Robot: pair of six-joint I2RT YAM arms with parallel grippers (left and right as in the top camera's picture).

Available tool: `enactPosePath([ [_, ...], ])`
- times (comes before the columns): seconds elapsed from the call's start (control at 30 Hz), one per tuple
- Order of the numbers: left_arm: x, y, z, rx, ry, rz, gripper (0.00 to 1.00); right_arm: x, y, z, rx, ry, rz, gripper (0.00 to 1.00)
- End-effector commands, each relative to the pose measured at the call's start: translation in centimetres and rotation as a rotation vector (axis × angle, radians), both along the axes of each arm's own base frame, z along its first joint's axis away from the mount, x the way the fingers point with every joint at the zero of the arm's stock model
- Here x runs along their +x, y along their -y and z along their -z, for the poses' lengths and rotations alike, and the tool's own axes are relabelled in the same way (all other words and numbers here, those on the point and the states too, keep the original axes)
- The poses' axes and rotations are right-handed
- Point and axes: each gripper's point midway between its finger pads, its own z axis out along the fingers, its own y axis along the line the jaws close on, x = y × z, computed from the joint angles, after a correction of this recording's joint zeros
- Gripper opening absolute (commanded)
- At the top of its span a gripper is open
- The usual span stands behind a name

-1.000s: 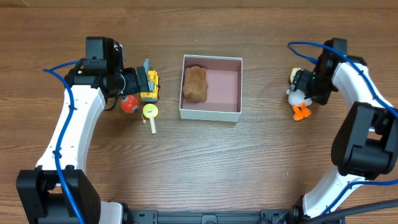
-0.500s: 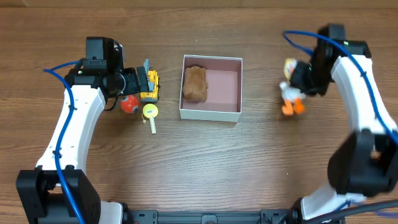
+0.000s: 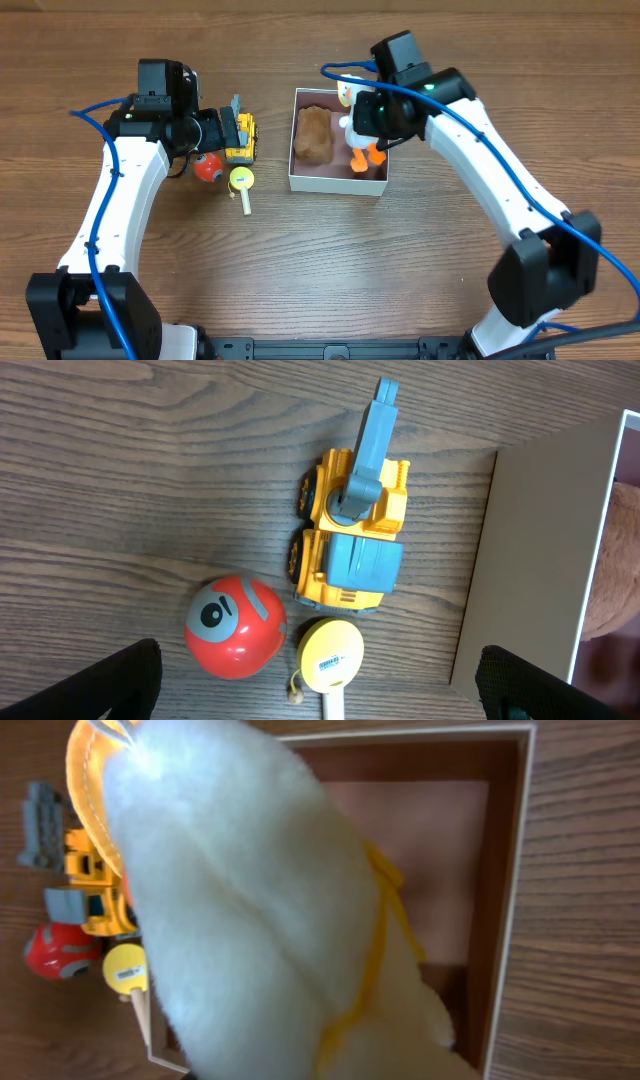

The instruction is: Pack container

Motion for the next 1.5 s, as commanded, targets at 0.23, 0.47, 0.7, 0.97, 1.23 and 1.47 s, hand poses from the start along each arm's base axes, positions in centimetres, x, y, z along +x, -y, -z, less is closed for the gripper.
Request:
enactPosePath([
  [0.23, 0.6, 0.0, -0.7, -0.005, 0.022, 0.014, 1.00, 0.8, 1.3, 5.6, -0.088, -0.112, 0.167, 0.34],
  [0.47, 0.6, 0.0, -0.7, -0.005, 0.022, 0.014, 1.00, 1.7, 1.6, 2.8, -0.100, -0.017, 0.121, 0.83],
  [0.7, 0.6, 0.0, -0.7, -0.005, 0.022, 0.014, 1.00, 2.6, 1.8, -4.4, -0.068, 0.159, 0.095, 0.97],
  [0.97, 0.6, 0.1, -0.7, -0.009, 0.022, 0.012, 1.00, 2.3, 8.9, -9.4, -0.148, 0.237, 0.256, 1.00],
  [1.23, 1.4, 2.8, -1.8, -0.178, 0.060, 0.038, 1.00, 2.8, 19.3, -9.2, 0.005, 0.134, 0.477, 1.00],
  [1.47, 3.9, 1.6, -2.0, -0.049, 0.138, 0.097, 0.70, 1.1, 25.9, -8.6, 0.054, 0.061, 0.635, 1.00],
])
